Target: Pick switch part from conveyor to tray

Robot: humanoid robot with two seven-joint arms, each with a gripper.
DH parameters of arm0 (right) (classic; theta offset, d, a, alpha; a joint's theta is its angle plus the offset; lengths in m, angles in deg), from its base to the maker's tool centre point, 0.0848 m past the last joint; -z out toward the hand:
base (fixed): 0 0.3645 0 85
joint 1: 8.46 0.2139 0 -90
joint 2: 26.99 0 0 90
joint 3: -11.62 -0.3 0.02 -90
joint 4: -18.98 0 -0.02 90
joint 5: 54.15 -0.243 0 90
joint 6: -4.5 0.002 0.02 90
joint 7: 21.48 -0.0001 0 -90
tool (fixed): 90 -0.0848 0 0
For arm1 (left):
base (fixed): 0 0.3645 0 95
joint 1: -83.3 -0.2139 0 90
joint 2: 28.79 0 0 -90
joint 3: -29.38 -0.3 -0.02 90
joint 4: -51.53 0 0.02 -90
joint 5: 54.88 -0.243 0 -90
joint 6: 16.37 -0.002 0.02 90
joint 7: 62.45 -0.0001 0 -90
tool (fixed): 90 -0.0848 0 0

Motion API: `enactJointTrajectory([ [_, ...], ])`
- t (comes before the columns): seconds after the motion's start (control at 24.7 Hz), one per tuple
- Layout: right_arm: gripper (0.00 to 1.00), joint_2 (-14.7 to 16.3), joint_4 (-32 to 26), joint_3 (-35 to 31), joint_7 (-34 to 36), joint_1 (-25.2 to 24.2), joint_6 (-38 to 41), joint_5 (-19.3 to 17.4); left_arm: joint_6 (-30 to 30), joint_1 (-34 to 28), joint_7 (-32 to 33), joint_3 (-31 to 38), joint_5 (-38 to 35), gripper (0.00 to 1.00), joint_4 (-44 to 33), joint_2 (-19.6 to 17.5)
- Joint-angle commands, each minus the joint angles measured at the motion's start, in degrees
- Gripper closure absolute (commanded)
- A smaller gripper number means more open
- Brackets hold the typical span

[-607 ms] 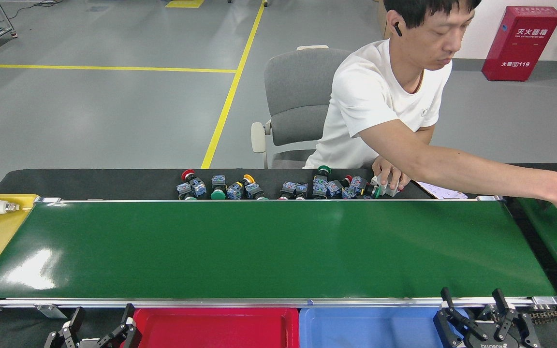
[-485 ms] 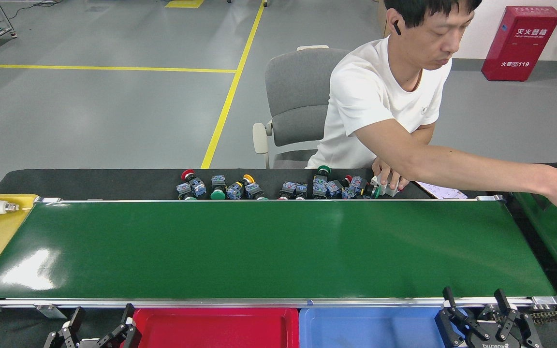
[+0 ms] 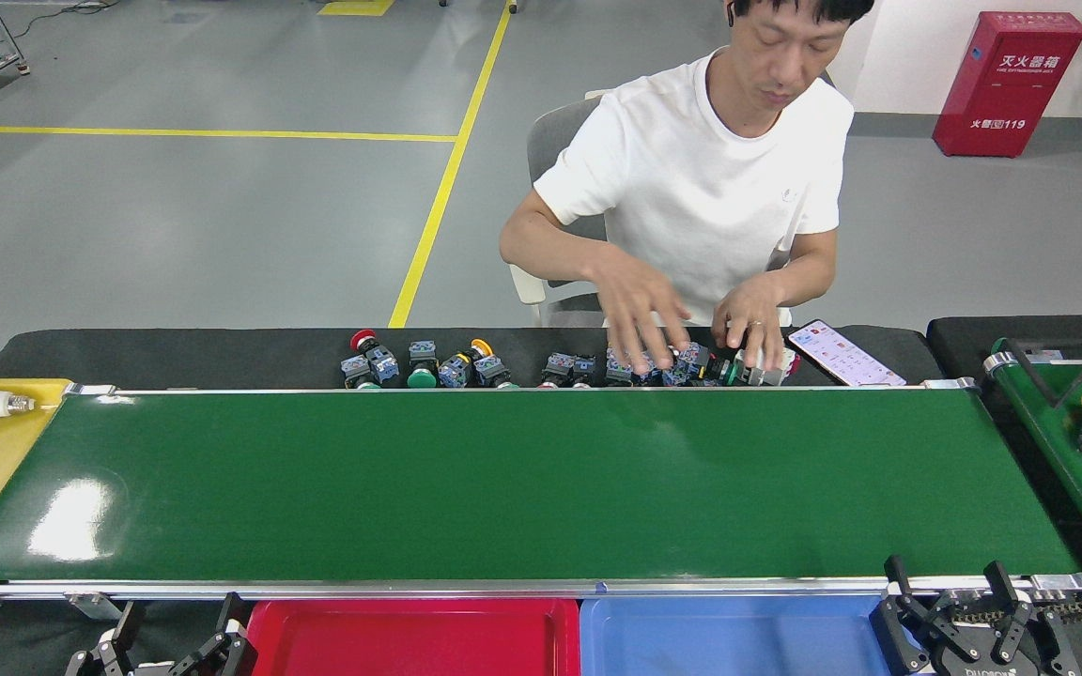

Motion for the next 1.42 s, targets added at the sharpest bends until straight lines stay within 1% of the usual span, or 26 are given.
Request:
enactJointTrajectory([
  [0.0, 0.00, 0.1, -0.8, -0.5, -0.2, 0.2, 0.2, -0.1, 0.2, 0.2, -0.6, 0.2, 0.2, 0.00, -0.8, -0.7],
  [0.12, 0.00, 0.1, -0.7, -0.5, -0.2, 0.2, 0.2, -0.1, 0.6, 0.4, -0.6, 0.3, 0.6, 0.00, -0.8, -0.7],
  [0.28, 0.00, 0.0, -0.7, -0.5, -0.2, 0.2, 0.2, -0.1, 2.6, 0.4, 0.4, 0.2, 3.8, 0.00, -0.8, -0.3],
  [0.44, 0.00, 0.1, -0.4, -0.5, -0.2, 0.2, 0.2, -0.1, 3.1, 0.5, 4.8, 0.2, 4.6, 0.00, -0.8, -0.8],
  [0.65, 0.00, 0.1, -0.4, -0.8, -0.4, 0.2, 0.1, -0.1, 3.1, 0.5, 3.0, 0.2, 4.5, 0.00, -0.8, -1.0],
  [1.38, 0.00, 0.1, -0.4, -1.0, -1.0, 0.4, 0.2, -0.1, 3.0, 0.6, 3.0, 0.2, 4.5, 0.00, -0.8, -0.3],
])
